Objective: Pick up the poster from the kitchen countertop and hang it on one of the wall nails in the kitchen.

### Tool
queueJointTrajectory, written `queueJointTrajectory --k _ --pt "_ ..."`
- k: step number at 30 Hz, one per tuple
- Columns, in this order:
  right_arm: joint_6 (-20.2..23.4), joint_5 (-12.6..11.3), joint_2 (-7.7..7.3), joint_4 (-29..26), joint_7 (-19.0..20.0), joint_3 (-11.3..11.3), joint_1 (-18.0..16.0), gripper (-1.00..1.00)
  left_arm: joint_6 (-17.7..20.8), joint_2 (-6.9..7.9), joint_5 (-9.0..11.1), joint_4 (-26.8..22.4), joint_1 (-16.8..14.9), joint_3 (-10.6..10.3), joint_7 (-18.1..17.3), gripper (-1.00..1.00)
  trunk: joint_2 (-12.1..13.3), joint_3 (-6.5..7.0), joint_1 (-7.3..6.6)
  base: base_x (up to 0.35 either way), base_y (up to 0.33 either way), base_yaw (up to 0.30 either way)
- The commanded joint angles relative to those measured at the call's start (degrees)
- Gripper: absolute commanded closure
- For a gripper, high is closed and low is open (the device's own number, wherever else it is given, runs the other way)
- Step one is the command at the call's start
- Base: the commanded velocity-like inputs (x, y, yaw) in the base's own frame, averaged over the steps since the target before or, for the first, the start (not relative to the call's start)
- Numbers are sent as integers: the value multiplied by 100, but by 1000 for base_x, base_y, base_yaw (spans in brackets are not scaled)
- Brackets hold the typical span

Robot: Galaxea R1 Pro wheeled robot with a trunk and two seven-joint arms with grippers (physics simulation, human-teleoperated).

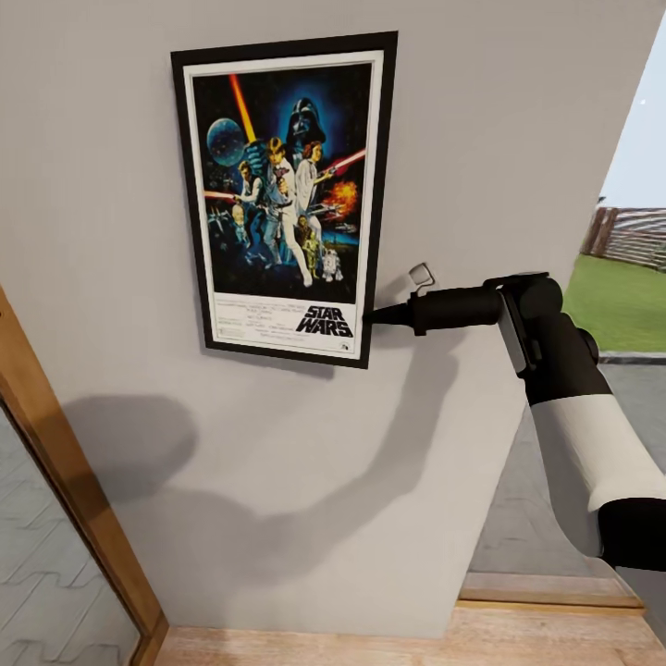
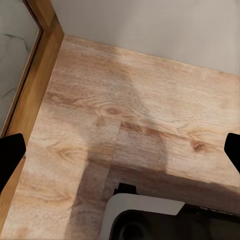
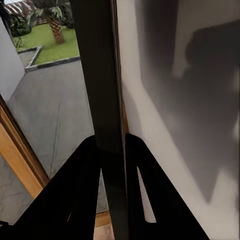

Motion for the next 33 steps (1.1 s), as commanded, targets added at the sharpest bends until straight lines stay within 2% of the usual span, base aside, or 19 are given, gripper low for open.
queueJointTrajectory --k 1,33 --pt "72 16 -3 2 25 7 -7 100 -3 -4 2 -6 -1 33 -51 -100 -11 -12 5 17 0 0" --pt "68 16 -4 2 25 7 -1 100 -3 -4 2 -6 -1 33 -51 -100 -11 -12 5 1 0 0"
